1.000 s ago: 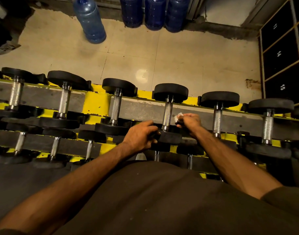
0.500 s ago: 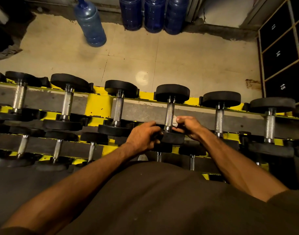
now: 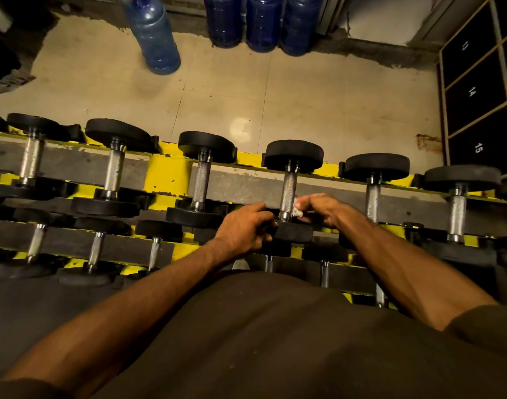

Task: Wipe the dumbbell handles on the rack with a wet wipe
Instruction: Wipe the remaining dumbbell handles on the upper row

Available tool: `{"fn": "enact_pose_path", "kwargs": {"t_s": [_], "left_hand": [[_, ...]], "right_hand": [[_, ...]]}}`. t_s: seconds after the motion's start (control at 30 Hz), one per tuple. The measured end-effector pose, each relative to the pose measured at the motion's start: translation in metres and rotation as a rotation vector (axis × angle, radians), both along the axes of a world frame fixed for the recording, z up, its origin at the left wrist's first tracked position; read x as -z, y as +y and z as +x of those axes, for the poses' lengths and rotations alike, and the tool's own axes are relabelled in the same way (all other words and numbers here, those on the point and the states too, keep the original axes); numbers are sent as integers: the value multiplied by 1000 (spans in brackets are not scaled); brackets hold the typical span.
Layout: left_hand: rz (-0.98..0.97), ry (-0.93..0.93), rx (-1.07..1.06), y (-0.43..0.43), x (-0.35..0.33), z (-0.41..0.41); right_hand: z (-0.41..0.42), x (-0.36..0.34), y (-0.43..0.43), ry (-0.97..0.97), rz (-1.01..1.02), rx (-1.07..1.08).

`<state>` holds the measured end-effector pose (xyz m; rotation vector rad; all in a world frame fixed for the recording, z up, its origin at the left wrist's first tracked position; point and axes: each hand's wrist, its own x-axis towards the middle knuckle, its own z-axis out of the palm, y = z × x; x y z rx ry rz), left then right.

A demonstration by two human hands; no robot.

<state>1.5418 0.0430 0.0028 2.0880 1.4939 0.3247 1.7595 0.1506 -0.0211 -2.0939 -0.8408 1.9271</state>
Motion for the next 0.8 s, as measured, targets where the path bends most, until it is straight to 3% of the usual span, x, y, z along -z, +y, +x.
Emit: {"fn": "enact_pose_path", "kwargs": {"t_s": [0.1, 0.2, 0.37, 0.47, 0.57, 0.63, 0.7, 0.8], "left_hand": [[-2, -2, 5, 0, -1, 1], [-3, -5, 3, 0, 0, 0], [17, -3, 14, 1, -1, -2], [18, 1, 20, 1, 0, -2], [13, -10, 15, 1, 0, -1], [13, -4, 7, 1, -3, 1], [19, 1, 0, -1, -4, 1], [23, 0, -5, -2, -4, 1]], "right_hand": [[-14, -4, 7, 159, 111, 366], [-23, 1, 5, 153, 121, 376], [-5, -16, -12, -24, 77, -79], [-17, -30, -16, -135, 423, -296], [-38, -32, -11, -353, 819, -773], [-53, -29, 0, -596, 952, -1149], [-68, -32, 11, -880, 942, -1413], [-90, -42, 18, -1054, 761, -1555]]}}
